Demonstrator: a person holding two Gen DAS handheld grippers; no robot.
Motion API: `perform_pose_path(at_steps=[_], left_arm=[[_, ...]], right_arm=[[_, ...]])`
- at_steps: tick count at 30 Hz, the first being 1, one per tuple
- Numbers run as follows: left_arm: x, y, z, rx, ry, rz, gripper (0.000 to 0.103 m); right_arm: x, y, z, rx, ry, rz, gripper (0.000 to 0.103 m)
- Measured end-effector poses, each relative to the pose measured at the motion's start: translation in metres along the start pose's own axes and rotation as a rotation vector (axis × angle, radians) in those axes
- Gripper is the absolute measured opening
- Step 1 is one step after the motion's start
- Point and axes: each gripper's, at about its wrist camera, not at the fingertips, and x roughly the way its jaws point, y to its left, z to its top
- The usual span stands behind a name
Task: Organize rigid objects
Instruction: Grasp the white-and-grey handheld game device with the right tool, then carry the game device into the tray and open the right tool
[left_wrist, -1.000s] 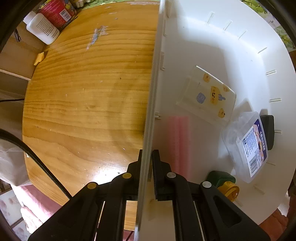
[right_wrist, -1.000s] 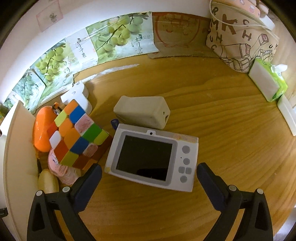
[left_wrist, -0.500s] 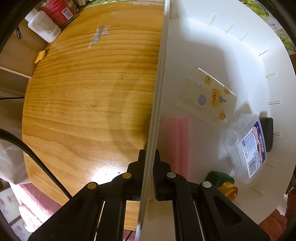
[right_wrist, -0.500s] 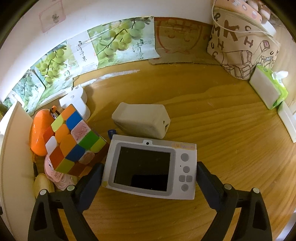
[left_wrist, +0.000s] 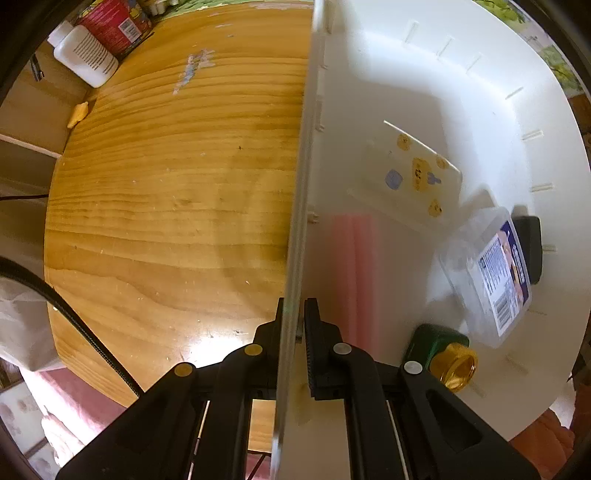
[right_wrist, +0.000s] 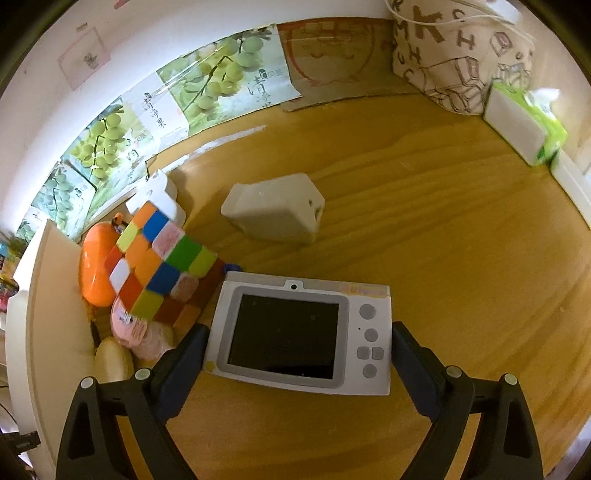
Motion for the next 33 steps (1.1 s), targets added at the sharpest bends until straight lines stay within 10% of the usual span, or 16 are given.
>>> perform_pose_path(at_steps=[20,22,23,27,33], left_arm=[[-0.008,-0.003,-0.032,0.154,-0.017,-0.028,0.008],[-0.008,-0.003,-0.035,0.169,-0.02,-0.03,0.008],[-0.009,-0.003,-0.036,0.176,-0.021,-0.031,0.008],[-0.013,-0.004,-0.04,0.203,-0.026,-0.033,0.008],[-0.014,-0.009,-0.044,0.223,-0.035,-0.035,0.008]], right_arm=[[-0.05,0.011,-0.085,0.107,-0.039,0.052,0.094],[-0.057,0.013,-0.09,0.113,-0.057,0.052,0.075],[-0.061,0.012,-0.091,0.112,-0.066,0.035,0.036],[-0.07,0.003,-0.097,0.22,-0.072,0.179,0.034],[-0.084,0.016,-0.103,0.151,-0.095,0.155,0.033]])
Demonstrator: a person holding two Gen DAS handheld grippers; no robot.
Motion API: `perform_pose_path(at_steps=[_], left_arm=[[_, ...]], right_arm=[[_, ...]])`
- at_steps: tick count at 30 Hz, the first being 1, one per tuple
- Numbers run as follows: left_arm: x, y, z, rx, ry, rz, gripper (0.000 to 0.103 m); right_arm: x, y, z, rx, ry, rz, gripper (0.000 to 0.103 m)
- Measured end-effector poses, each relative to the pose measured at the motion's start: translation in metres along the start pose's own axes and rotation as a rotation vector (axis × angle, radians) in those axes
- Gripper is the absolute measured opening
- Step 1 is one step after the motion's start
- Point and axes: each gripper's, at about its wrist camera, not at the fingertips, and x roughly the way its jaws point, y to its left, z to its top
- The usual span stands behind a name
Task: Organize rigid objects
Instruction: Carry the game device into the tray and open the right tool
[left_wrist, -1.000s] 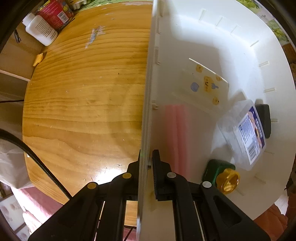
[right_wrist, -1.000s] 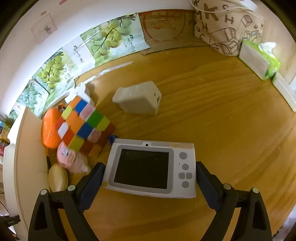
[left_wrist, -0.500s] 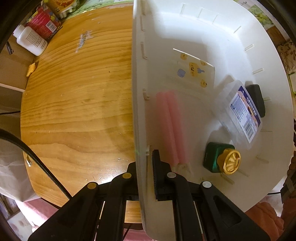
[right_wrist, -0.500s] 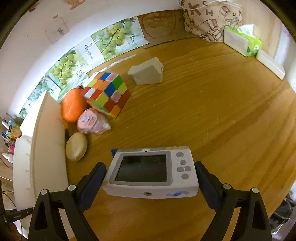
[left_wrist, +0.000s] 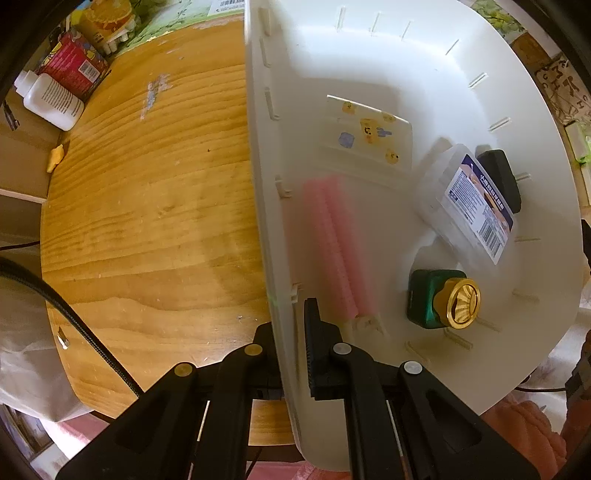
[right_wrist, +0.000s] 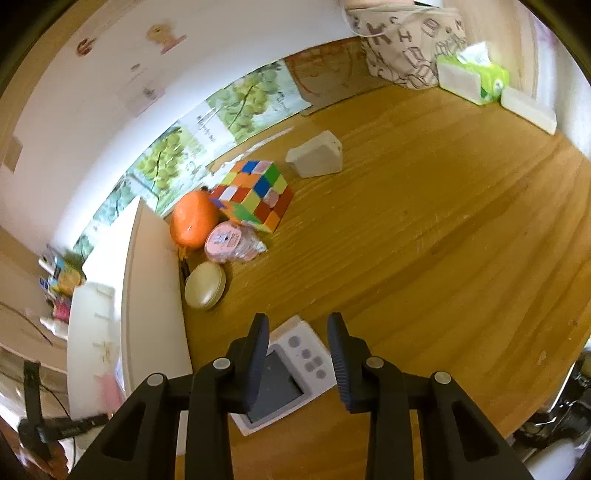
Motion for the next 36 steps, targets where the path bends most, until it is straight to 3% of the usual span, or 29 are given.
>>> perform_pose_path(at_steps=[5,7,9,15,20,32,34,36], left_arm=[[-0.001,-0.003,0.003,0.017,-0.004,0.008,0.008],[-0.002,-0.003,0.003,0.022,-0.005,0.009,0.008],[-0.002,-0.003,0.003,0.025,-0.005,0.009,0.008],[-0.004,-0.002,0.003,0.025,-0.01,0.001,0.008],[-0.004,0.0,0.003,0.025,-0.013,-0.003,0.008],[0.0,0.004,0.001,0.009,-0.01,-0.021,0.008],[0.0,0.005,0.001,0.007,-0.009,-0.025,0.008],[0.002,0.008,0.001,-0.002,-0.007,-0.035,0.008]], right_arm=[[0.005,0.005,-0.009,0.005,0.086,-0.021,0.034],[0.008,0.003,-0.013,0.039,0.13,-0.029,0.042],[0.01,0.0,-0.016,0.086,0.17,-0.02,0.06],[0.018,-0.004,-0.016,0.194,0.239,0.022,0.078],[0.036,0.0,-0.008,0.254,0.312,0.0,0.079],[0.073,0.029,0.006,0.177,0.402,-0.224,0.079],[0.077,0.035,0.007,0.136,0.412,-0.268,0.074],[0.078,0.042,0.008,0.082,0.402,-0.32,0.06]])
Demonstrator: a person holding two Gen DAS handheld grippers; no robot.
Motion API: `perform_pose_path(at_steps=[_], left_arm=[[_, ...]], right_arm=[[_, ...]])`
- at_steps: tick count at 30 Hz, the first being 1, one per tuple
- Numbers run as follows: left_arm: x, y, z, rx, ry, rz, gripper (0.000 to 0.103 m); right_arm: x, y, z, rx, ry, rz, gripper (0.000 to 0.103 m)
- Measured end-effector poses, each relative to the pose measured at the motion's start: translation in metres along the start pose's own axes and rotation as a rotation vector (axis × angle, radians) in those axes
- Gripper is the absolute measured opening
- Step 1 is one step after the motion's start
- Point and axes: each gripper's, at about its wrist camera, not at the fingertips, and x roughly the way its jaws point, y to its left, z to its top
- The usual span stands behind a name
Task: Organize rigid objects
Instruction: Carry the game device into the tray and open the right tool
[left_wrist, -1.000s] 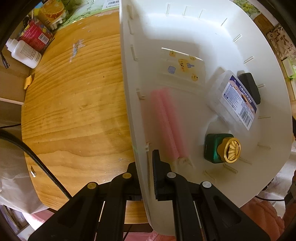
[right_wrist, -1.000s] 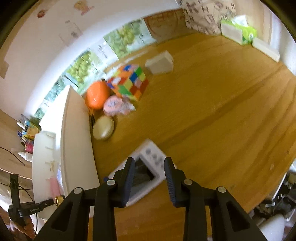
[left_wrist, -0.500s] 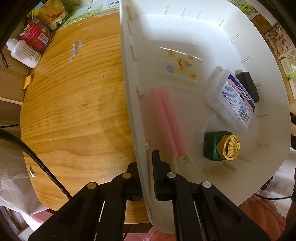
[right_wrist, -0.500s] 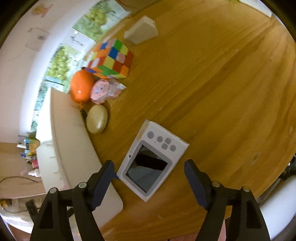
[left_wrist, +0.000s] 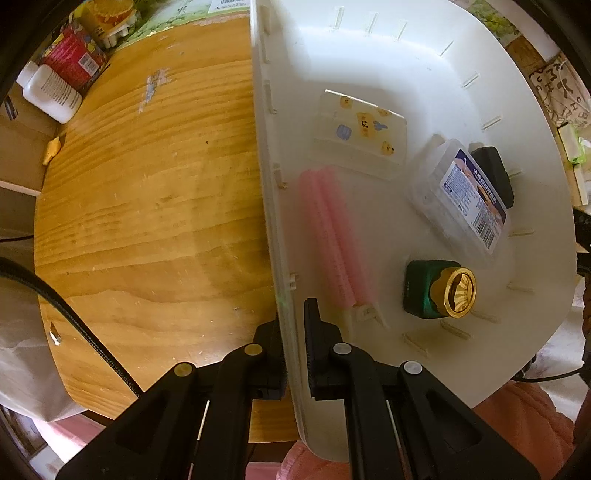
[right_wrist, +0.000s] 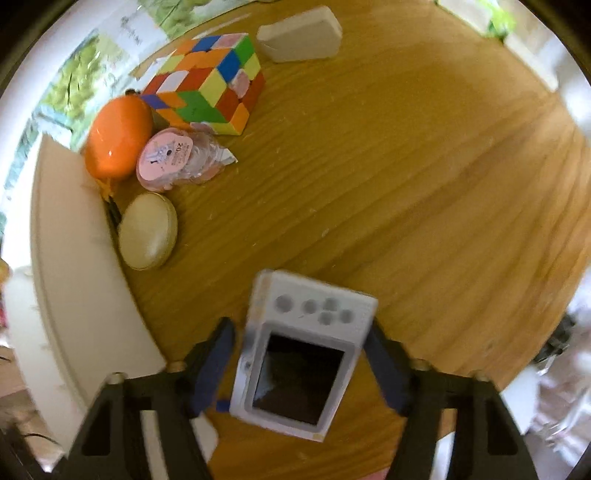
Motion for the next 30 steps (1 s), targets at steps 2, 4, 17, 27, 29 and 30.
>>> perform_pose_path(at_steps=[2,4,17,27,29,30], left_arm=[[0.002,0.002,0.0,-0.009,0.002,-0.008,0.008],[0.004,0.004,-0.001,-0.014,0.004,-0.013,0.008],[0.01,0.008,0.001,-0.002,0.013,-0.021,0.008],[0.012,0.001,-0.004,0.021,0.005,-0.006,0.008],[0.012,0.0,-0.005,0.023,0.002,-0.006,0.008],[0.012,0.0,-0.005,0.024,-0.001,-0.006,0.008]], right_arm=[[0.0,0.003,0.001,-0.022,-0.005,-0.006,0.06],[-0.001,0.003,0.001,-0.027,-0.002,0.0,0.059],[-0.051,0.012,-0.012,-0.069,-0.081,0.104,0.057],[-0.113,0.049,-0.028,-0.211,-0.228,0.164,0.057],[-0.125,0.059,-0.032,-0.262,-0.277,0.128,0.057],[-0.131,0.062,-0.034,-0.28,-0.295,0.125,0.057]])
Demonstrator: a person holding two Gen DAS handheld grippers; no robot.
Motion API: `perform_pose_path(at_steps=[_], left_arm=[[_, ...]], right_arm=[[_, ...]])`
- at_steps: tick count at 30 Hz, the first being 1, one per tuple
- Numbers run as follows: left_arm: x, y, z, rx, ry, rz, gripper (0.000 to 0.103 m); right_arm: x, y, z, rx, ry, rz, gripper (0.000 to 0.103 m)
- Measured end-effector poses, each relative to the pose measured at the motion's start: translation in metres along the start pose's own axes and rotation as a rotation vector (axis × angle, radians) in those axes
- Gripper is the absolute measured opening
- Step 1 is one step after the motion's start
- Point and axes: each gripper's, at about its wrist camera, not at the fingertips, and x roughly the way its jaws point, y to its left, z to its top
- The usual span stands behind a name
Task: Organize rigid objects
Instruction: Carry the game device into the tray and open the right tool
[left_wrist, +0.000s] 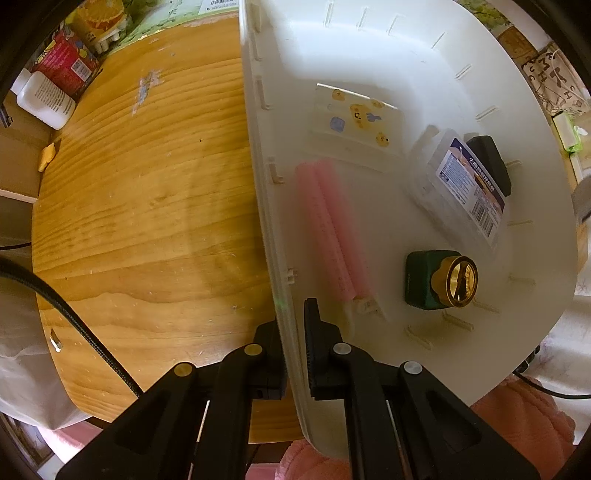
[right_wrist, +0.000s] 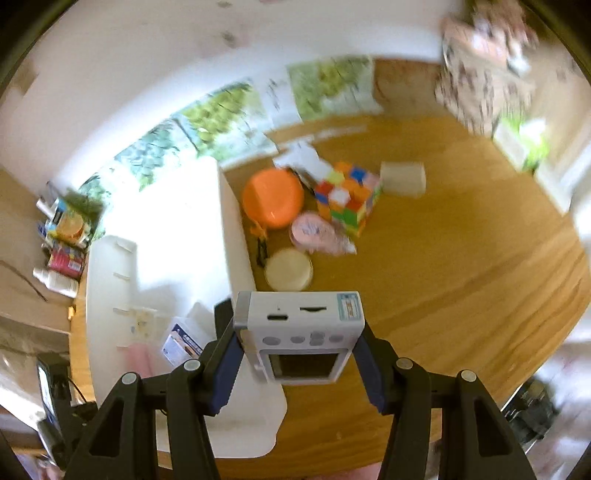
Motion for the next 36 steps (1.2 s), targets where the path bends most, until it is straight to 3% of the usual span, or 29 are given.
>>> perform_pose_path(at_steps=[10,21,25,29,36], left_arm=[[-0.002,0.0,-0.004,-0.001,-0.014,-0.006,0.008],[-0.002,0.001,-0.007,-0.012,-0.028,-0.006,0.008],[-0.001,0.0,-0.009,-0.016,-0.03,-0.001,0.008],[-0.001,-0.003,-0.008,-0.017,-0.029,0.007,0.008],[0.001,-0.004,-0.008,-0.036,-0.032,0.02,0.008]], right_arm=[[-0.027,0.043,-0.007,-0.161,-0.025,0.095,0.057],[0.003,0.079,-0.038,-0.305,0.124,0.146,0.058],[0.004,0.082,-0.043,-0.33,0.131,0.183,0.059],[-0.004,0.079,-0.039,-0.349,0.098,0.163,0.067],[-0.009,0.061,-0.028,-0.341,0.072,0.155,0.067]])
